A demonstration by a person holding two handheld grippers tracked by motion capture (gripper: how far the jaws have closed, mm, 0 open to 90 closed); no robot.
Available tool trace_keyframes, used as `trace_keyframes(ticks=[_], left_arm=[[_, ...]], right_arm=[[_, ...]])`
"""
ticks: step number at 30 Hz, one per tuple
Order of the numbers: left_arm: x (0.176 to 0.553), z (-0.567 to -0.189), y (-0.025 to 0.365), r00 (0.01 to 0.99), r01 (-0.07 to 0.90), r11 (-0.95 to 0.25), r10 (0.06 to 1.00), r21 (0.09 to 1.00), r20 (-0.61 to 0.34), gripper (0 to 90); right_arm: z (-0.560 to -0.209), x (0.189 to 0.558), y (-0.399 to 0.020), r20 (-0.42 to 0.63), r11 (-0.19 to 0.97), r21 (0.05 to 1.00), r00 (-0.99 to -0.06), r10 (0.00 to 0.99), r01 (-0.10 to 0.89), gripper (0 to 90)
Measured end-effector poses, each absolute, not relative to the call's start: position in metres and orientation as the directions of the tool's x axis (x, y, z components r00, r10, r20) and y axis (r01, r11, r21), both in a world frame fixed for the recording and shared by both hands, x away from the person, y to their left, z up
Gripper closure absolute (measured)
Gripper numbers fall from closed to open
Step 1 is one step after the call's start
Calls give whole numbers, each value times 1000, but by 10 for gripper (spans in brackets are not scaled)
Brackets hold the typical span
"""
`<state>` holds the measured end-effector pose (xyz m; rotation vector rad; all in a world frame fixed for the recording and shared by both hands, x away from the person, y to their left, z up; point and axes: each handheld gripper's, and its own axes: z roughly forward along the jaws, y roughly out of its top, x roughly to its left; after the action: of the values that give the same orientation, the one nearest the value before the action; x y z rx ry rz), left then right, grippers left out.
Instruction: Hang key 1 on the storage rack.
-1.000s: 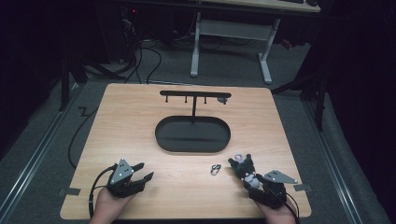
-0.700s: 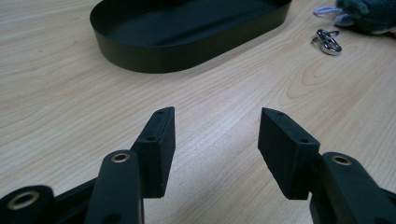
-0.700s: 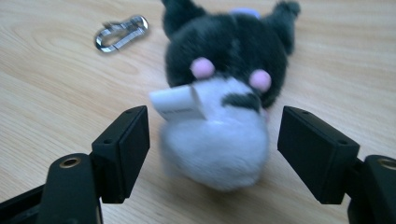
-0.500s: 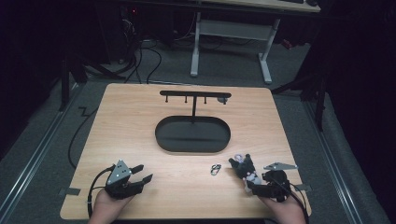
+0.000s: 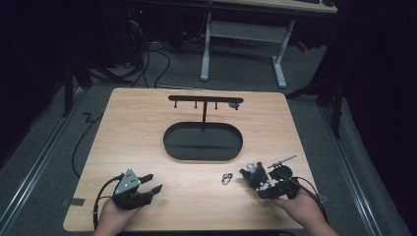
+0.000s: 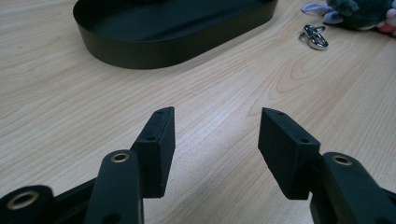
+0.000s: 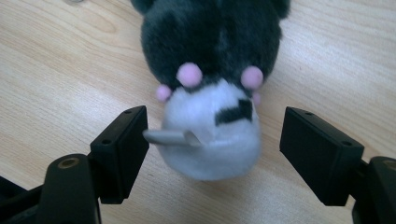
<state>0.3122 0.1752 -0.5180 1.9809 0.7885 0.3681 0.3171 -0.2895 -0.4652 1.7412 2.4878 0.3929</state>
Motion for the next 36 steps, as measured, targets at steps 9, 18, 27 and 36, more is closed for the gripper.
trace_keyframes(ticks=[9, 18, 27, 36], left_arm=[[309, -516, 175, 742, 373, -356, 669, 857, -44, 457], [309, -520, 175, 740, 381, -367, 671, 848, -42, 457], [310, -521, 175, 735, 382, -367, 677, 848, -38, 457], [309, -521, 174, 737, 373, -369, 675, 851, -31, 444]], right_arm=[[-474, 329, -274, 16, 362, 152, -369, 929, 920, 269], [-484, 331, -272, -9, 407, 145, -410, 912, 902, 494], [-459, 333, -281, 48, 399, 161, -411, 911, 903, 496], [-423, 340, -282, 91, 365, 187, -386, 918, 912, 494]])
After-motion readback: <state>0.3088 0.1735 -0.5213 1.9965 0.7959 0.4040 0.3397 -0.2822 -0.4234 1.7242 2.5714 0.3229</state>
